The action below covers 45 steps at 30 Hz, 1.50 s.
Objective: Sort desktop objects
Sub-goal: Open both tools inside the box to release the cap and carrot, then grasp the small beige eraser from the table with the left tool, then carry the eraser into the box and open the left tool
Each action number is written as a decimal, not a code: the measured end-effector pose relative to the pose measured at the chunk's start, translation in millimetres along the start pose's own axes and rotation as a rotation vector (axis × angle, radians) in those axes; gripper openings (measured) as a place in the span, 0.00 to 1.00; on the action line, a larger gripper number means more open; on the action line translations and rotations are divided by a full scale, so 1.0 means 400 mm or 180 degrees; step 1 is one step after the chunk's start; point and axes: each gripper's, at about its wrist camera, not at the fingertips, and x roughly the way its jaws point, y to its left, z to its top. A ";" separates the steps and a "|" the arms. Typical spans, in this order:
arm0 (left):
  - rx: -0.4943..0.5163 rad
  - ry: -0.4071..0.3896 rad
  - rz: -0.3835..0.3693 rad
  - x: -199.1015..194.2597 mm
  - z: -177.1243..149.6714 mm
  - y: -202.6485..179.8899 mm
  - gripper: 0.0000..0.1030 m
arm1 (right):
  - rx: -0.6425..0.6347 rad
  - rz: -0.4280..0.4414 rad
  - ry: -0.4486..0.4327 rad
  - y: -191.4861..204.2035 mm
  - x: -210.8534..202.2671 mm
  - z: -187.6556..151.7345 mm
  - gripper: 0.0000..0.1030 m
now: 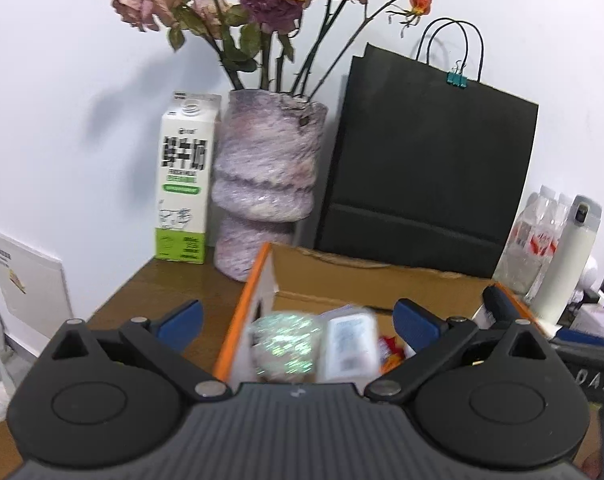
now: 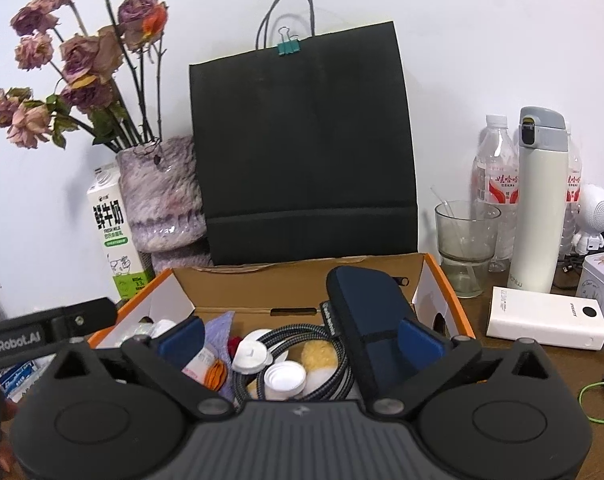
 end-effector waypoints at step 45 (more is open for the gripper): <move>0.0809 0.0876 0.0010 0.003 -0.174 0.096 0.32 | -0.0337 -0.0321 0.0717 0.040 -0.066 -0.197 1.00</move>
